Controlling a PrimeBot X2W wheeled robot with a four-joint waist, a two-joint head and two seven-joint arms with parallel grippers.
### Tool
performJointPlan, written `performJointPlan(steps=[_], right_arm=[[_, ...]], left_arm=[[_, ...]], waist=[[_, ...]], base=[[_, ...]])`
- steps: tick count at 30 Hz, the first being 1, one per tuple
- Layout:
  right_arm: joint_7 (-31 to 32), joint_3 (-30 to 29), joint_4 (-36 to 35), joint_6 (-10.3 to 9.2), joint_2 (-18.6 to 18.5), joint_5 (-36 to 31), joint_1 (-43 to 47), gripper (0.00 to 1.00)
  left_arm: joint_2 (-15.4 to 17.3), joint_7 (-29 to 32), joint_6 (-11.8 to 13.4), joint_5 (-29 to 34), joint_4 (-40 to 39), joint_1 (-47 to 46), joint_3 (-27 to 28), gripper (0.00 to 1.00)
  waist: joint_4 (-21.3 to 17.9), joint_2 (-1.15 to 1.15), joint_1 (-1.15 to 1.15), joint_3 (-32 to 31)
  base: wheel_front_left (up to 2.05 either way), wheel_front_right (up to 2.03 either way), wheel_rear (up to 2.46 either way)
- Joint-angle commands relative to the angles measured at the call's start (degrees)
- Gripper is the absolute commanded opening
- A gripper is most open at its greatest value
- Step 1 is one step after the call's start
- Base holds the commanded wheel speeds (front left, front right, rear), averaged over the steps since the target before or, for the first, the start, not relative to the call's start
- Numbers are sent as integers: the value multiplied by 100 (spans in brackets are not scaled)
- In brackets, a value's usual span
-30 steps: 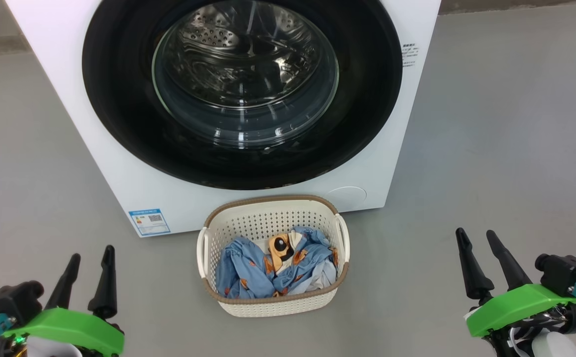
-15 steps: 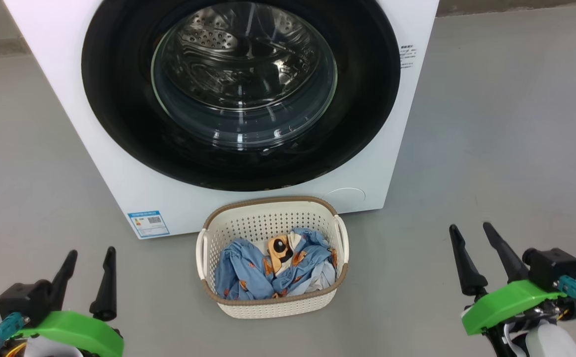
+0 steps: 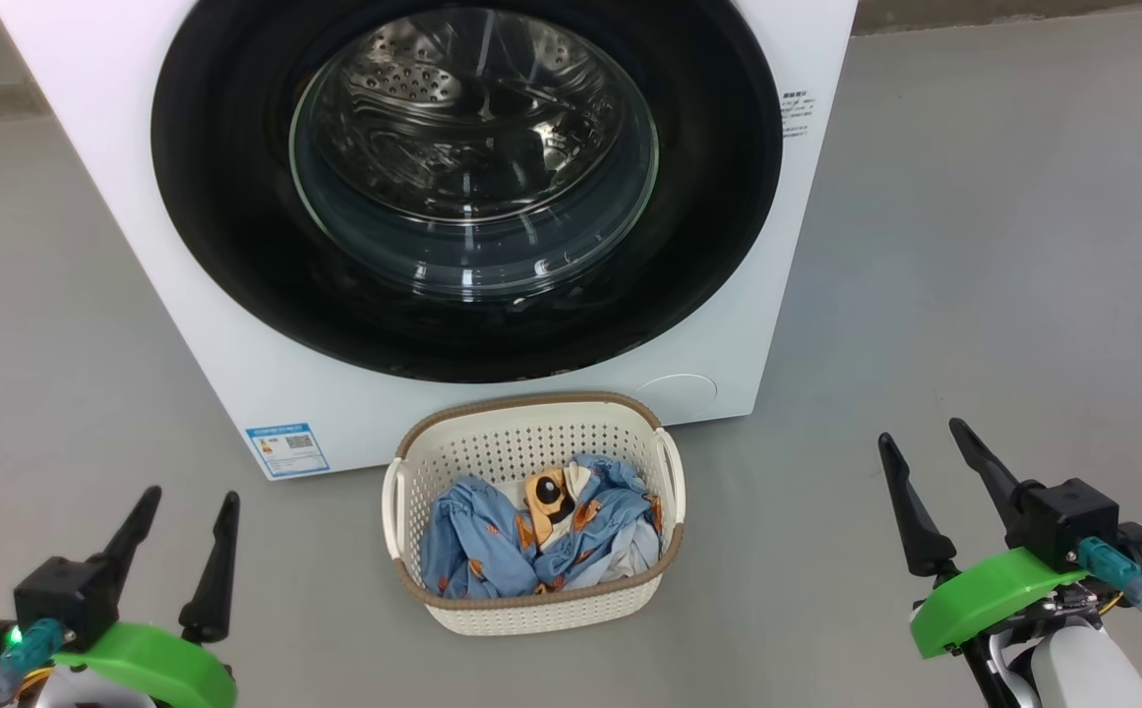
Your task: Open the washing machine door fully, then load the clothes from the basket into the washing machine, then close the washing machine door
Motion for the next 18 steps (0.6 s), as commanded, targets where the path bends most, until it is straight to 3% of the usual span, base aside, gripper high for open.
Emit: performJointPlan(steps=[1,18], right_arm=[[-102,135,-133,10,-64,-219,-221,100],[-102,14,-76,10,10,-223,-177,100]], left_arm=[[232,-80,-9,158,-51,-319,219,100],[151,-80,-9,103,232,-372,406,100]], waist=[[-1,0,0,-1],[9,0,0,10]], base=[[0,0,0],[0,0,0]])
